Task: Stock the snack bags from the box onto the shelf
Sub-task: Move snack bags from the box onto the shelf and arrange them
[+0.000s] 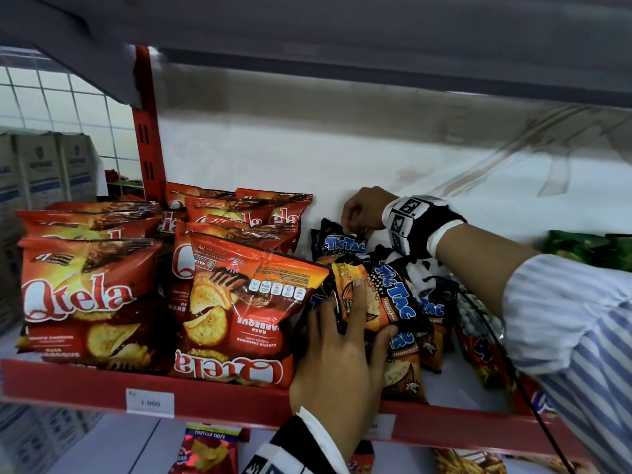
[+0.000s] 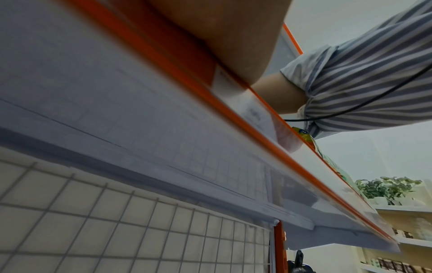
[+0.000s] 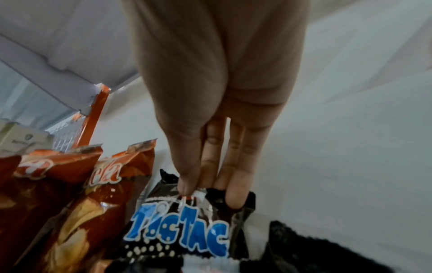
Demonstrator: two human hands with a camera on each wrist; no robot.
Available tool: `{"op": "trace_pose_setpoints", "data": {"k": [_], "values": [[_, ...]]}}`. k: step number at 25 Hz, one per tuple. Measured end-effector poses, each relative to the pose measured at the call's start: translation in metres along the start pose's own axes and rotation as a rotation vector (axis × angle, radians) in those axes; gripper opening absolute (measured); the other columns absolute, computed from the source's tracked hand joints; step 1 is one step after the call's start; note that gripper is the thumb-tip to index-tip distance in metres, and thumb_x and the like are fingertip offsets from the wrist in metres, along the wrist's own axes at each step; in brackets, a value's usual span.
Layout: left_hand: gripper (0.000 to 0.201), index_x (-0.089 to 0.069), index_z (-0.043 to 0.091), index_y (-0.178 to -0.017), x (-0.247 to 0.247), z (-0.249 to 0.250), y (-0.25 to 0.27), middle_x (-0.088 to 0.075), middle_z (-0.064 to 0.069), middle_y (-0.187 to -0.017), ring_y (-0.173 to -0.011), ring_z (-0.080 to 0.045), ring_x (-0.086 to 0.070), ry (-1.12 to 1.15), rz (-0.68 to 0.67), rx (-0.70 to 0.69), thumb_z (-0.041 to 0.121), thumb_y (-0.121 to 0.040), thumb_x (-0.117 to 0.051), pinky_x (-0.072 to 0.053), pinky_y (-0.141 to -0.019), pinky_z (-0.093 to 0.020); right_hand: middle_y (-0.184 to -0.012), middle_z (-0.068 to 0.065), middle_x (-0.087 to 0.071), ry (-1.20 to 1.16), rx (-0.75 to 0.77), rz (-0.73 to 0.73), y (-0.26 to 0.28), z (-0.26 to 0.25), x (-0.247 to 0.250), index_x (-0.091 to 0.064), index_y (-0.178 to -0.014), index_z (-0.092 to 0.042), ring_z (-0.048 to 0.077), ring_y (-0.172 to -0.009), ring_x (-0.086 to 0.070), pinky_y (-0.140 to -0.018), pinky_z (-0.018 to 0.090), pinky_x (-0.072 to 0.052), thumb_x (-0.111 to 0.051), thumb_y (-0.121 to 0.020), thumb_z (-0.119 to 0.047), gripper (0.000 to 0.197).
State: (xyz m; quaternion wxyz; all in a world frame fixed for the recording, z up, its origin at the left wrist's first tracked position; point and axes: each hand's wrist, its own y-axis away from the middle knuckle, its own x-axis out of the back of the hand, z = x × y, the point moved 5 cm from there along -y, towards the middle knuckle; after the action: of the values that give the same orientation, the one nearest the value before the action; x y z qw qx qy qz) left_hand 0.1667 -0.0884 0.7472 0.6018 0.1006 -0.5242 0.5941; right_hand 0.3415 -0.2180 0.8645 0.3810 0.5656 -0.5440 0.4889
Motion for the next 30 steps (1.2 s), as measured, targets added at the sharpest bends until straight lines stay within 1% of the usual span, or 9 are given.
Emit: {"op": "trace_pose_setpoints", "data": {"k": [4,7,9,11,17,20,22,25,30], "values": [[0.073,-0.009,0.039,-0.15,-0.006,-0.001,0.002,-0.036,-0.003,-0.141,-0.134,-0.022,-0.033,0.0,0.017,-0.024,0.068,-0.083,-0.002,-0.05,-0.089,-0.036,-0.091,0.011,-0.074,0.011,-0.064,-0.034,-0.003,0.002,0.001,-0.072,-0.088,-0.009,0.026,-0.08,-0.071,-0.076,0.034,-0.059,-0.065,-0.083,-0.012,0.009],[0.07,-0.026,0.032,-0.148,-0.002,0.0,0.001,-0.048,-0.007,-0.133,-0.126,-0.026,-0.046,-0.002,0.001,0.003,0.064,-0.088,-0.014,-0.055,-0.079,-0.037,-0.091,0.011,-0.074,0.135,-0.23,-0.175,-0.003,0.023,0.001,-0.071,-0.082,-0.005,0.023,-0.078,-0.07,-0.078,0.035,-0.057,-0.069,-0.081,-0.03,0.024],[0.066,-0.039,0.027,-0.144,0.001,0.001,0.0,-0.056,-0.009,-0.124,-0.117,-0.028,-0.055,-0.003,-0.004,0.008,0.06,-0.089,-0.023,-0.057,-0.07,-0.035,-0.101,0.015,-0.072,0.171,-0.261,-0.291,0.001,0.034,-0.01,-0.072,-0.092,-0.002,0.026,-0.093,-0.069,-0.09,0.041,-0.054,-0.07,-0.078,-0.033,0.034],[0.063,-0.047,0.023,-0.139,0.004,0.003,-0.001,-0.061,-0.009,-0.116,-0.109,-0.028,-0.061,-0.022,0.023,-0.003,0.057,-0.09,-0.028,-0.058,-0.061,-0.032,-0.102,0.014,-0.071,0.212,-0.244,-0.327,0.006,0.037,-0.016,-0.071,-0.1,-0.002,0.026,-0.092,-0.066,-0.093,0.045,-0.052,-0.076,-0.072,-0.037,0.045],[0.063,-0.051,0.022,-0.137,0.009,0.005,0.0,-0.063,-0.011,-0.112,-0.105,-0.03,-0.063,-0.036,0.032,0.0,0.057,-0.089,-0.029,-0.056,-0.055,-0.032,-0.069,-0.016,-0.07,0.189,-0.167,-0.263,0.016,0.029,-0.001,-0.073,-0.066,-0.031,0.009,-0.075,-0.064,-0.07,0.024,-0.049,-0.083,-0.065,-0.032,0.01],[0.063,-0.051,0.022,-0.137,0.01,0.006,0.0,-0.063,-0.01,-0.112,-0.105,-0.028,-0.063,-0.032,0.018,0.007,0.057,-0.09,-0.029,-0.056,-0.056,-0.031,-0.077,-0.009,-0.068,0.128,-0.114,-0.159,0.013,0.019,0.008,-0.071,-0.073,-0.033,0.007,-0.069,-0.057,-0.061,0.021,-0.042,-0.082,-0.067,-0.036,0.012],[0.062,-0.054,0.022,-0.134,0.011,0.006,0.0,-0.064,-0.008,-0.109,-0.101,-0.027,-0.065,-0.037,0.019,0.011,0.056,-0.089,-0.03,-0.055,-0.053,-0.029,-0.074,-0.006,-0.067,0.075,-0.096,-0.091,0.01,0.012,0.007,-0.074,-0.086,-0.024,0.009,-0.062,-0.058,-0.059,0.022,-0.048,-0.081,-0.069,-0.033,0.02],[0.062,-0.054,0.021,-0.135,0.011,0.005,-0.001,-0.064,-0.009,-0.109,-0.101,-0.027,-0.065,-0.025,0.028,0.008,0.056,-0.089,-0.031,-0.056,-0.057,-0.031,-0.086,0.002,-0.069,0.025,-0.107,-0.099,0.007,0.005,-0.007,-0.072,-0.096,-0.015,0.017,-0.073,-0.065,-0.073,0.033,-0.058,-0.081,-0.072,-0.026,0.028],[0.063,-0.05,0.022,-0.138,0.009,0.005,-0.002,-0.062,-0.01,-0.113,-0.105,-0.028,-0.062,-0.037,0.021,0.01,0.057,-0.09,-0.028,-0.057,-0.06,-0.033,-0.107,0.011,-0.07,0.035,-0.21,-0.219,0.013,0.017,-0.002,-0.068,-0.106,-0.008,0.026,-0.097,-0.068,-0.085,0.039,-0.056,-0.066,-0.086,-0.02,0.024]]}}
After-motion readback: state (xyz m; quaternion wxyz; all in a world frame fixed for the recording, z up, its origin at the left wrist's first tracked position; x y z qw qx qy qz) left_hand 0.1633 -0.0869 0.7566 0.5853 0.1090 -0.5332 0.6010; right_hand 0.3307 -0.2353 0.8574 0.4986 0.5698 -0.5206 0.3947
